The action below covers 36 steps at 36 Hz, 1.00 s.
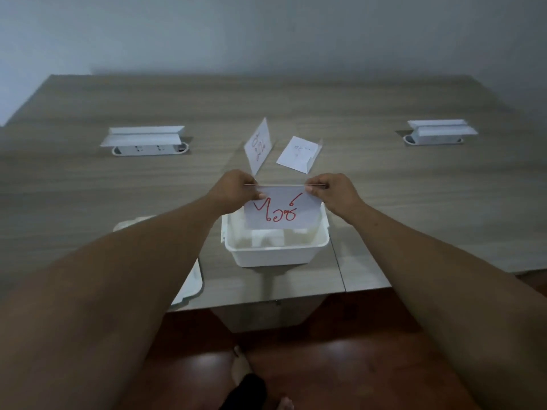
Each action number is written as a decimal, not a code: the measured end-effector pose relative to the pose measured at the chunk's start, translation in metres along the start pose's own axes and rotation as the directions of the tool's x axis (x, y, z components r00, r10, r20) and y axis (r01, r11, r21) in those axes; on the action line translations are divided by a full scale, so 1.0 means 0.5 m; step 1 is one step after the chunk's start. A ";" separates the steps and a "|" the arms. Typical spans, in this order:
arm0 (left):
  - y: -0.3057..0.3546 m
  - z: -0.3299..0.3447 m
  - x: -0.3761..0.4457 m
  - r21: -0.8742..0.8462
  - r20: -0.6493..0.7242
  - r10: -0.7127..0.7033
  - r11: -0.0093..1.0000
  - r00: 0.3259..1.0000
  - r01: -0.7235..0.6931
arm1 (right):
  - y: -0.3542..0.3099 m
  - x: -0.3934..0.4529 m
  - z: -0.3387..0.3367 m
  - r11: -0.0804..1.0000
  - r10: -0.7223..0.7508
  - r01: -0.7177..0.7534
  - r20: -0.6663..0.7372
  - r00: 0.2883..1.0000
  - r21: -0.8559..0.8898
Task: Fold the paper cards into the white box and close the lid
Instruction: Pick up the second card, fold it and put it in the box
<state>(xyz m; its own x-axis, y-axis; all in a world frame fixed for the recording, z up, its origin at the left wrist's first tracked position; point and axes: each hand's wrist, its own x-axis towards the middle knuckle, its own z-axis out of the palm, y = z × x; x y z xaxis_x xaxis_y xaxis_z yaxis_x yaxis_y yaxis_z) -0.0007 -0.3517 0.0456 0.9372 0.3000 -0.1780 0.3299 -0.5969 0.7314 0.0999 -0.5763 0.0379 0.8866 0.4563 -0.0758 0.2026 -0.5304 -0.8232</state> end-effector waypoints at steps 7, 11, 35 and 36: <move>-0.056 0.082 -0.061 0.321 0.066 0.042 0.945 0.997 -0.061 | 0.055 -0.064 0.048 0.986 -0.013 0.021 0.051 0.999 -0.167; -0.083 0.109 -0.072 0.414 0.124 0.019 0.908 0.992 -0.069 | 0.080 -0.081 0.076 0.982 0.011 0.006 0.091 0.996 -0.189; -0.026 -0.020 0.241 0.457 0.291 0.063 0.868 0.955 -0.196 | 0.040 0.123 -0.041 0.981 0.158 -0.158 -0.007 0.987 -0.110; -0.021 -0.029 0.255 0.479 0.280 0.062 0.856 0.958 -0.195 | 0.040 0.136 -0.051 0.980 0.163 -0.164 -0.018 0.987 -0.117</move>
<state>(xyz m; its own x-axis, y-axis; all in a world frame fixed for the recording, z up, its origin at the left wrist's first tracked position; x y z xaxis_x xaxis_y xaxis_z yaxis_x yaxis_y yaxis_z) 0.1136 -0.2964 0.0245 0.9499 0.0419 -0.3099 0.1536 -0.9258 0.3455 0.1748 -0.5743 0.0308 0.9150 0.3512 -0.1986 0.1020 -0.6775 -0.7284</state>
